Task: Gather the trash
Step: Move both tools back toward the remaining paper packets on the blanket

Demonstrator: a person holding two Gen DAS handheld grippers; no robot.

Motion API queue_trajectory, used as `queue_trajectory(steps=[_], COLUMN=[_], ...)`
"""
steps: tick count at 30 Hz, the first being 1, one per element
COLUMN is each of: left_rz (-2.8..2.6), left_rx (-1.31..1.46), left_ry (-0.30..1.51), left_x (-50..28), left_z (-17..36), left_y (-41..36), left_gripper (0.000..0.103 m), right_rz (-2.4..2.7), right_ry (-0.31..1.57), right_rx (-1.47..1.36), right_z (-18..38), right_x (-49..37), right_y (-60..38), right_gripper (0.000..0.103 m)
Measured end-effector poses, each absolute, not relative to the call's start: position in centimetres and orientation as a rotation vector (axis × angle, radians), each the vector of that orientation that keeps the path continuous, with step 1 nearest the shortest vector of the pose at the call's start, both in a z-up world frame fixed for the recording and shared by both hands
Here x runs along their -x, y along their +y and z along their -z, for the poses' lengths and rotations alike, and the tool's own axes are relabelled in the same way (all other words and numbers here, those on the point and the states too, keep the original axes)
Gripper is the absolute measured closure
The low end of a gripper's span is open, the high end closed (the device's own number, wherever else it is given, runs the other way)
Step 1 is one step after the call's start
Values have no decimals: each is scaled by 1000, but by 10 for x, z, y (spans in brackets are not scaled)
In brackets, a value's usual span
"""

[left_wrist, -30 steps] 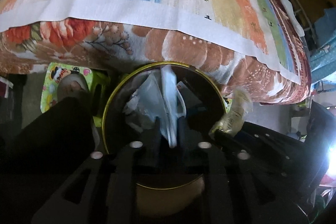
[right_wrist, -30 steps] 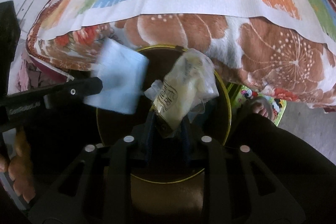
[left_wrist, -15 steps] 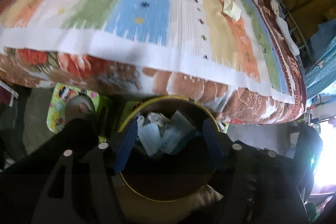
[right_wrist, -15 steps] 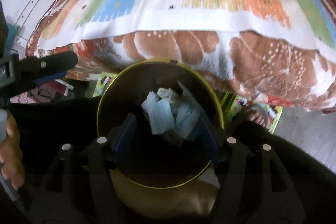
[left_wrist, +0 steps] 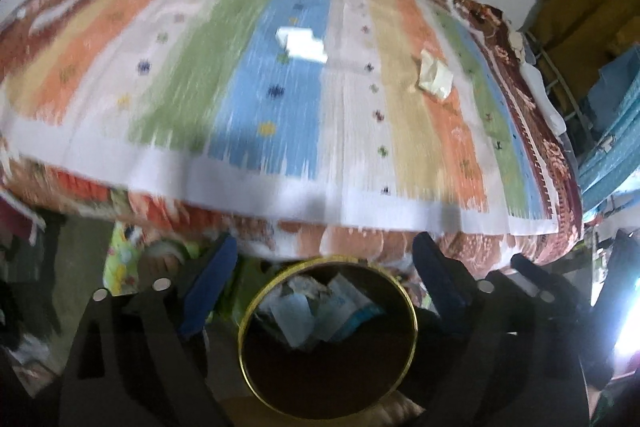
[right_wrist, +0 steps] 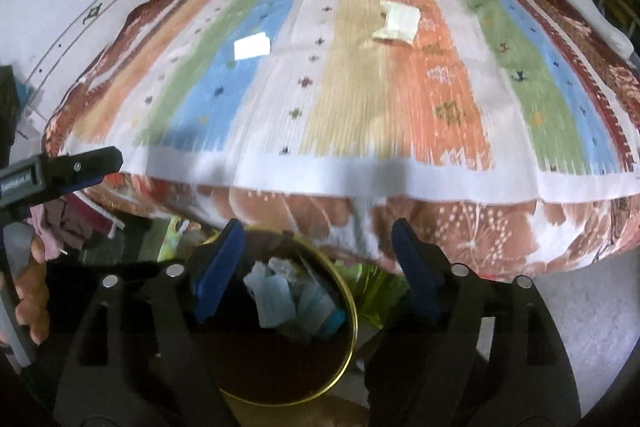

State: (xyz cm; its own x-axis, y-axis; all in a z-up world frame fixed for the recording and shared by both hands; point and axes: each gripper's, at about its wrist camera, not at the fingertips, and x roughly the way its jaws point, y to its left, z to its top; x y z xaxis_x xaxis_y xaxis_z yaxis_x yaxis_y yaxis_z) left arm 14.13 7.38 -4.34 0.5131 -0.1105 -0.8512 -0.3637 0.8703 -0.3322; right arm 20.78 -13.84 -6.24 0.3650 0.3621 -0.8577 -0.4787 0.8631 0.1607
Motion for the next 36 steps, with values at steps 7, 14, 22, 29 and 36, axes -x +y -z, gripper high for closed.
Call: queue_trajectory(steps=[7,14,22,29,36], left_rz=[-159,-162,-217,-241,-281], left_rx=[389,394,389,412,396], left_ry=[907,890,888,918,928], left_x=[-161,-187,-228,-257,-281], left_z=[20,19,29,44,59], left_y=[70,82,101,110,122], left_gripper=[6,6,6,6,6], right_rz=[-503,-480,-435,-407,-376], right_ry=[992,957,933,935,941], right_rx=[111,119,60,45,28], right_z=[47,41,39,48,55], right_x=[-237,-266,-311,-344,-367], right_y=[-132,-127,-133,-128,-123], right_gripper=[13,9,9,9,9])
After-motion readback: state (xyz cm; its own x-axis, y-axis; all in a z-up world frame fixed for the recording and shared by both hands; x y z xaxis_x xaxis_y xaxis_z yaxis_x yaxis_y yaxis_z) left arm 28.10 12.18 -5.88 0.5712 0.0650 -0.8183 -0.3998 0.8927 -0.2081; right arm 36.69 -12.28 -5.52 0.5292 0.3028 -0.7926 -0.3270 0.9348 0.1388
